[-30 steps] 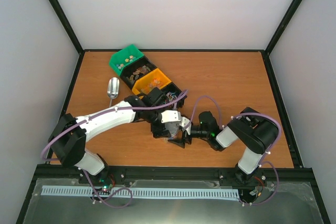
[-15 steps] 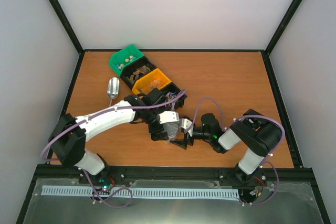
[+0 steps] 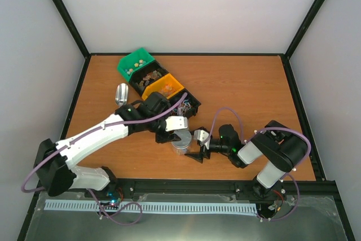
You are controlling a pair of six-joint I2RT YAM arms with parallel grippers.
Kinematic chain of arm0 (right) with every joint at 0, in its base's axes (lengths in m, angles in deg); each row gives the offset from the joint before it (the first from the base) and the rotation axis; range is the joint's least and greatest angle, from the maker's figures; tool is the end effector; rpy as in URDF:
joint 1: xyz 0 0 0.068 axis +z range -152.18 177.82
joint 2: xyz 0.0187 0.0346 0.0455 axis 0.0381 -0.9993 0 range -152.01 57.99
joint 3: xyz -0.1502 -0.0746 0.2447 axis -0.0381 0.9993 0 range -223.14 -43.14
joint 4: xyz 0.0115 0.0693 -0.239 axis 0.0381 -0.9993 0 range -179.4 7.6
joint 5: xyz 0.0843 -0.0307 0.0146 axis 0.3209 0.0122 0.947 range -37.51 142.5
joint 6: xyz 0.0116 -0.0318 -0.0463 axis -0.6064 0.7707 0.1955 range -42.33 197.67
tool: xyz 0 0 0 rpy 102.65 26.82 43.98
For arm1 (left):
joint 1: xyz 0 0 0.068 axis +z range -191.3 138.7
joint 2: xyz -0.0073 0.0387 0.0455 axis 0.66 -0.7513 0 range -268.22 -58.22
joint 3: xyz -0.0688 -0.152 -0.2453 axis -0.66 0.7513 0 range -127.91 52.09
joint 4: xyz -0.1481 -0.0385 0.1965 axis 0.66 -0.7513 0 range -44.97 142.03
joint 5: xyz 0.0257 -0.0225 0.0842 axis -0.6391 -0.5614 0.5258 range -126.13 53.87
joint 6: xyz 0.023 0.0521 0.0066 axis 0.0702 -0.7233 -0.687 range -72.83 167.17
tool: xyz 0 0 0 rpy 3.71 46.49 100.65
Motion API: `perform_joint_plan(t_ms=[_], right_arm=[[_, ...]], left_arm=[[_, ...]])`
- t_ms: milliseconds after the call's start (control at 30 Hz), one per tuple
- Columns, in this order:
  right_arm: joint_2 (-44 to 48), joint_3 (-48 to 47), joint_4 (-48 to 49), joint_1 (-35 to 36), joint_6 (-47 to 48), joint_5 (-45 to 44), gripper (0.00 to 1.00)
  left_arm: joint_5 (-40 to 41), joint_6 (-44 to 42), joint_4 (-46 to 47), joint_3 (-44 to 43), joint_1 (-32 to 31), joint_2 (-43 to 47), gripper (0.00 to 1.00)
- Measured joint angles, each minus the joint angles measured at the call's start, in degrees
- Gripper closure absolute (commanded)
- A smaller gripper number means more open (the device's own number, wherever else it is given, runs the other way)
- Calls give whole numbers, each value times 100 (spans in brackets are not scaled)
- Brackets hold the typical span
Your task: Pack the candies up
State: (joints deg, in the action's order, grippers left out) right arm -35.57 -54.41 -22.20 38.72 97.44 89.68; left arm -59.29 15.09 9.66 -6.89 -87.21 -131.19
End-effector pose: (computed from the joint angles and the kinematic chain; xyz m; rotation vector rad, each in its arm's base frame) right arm 0.1556 0.1672 0.1399 -1.3486 1.4410 0.8743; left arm 0.1532 -0.1810 0.2989 1.7220 1.8768 -0.6096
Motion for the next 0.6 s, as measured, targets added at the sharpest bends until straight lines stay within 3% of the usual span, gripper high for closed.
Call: perform_joint_plan(t_ms=[100, 600], right_arm=[[0, -2, -2, 2, 0, -28, 0], [0, -4, -7, 2, -7, -81, 0]], left_arm=[[7, -55, 173, -4, -92, -306, 63], [227, -566, 682, 57, -291, -1163, 74]])
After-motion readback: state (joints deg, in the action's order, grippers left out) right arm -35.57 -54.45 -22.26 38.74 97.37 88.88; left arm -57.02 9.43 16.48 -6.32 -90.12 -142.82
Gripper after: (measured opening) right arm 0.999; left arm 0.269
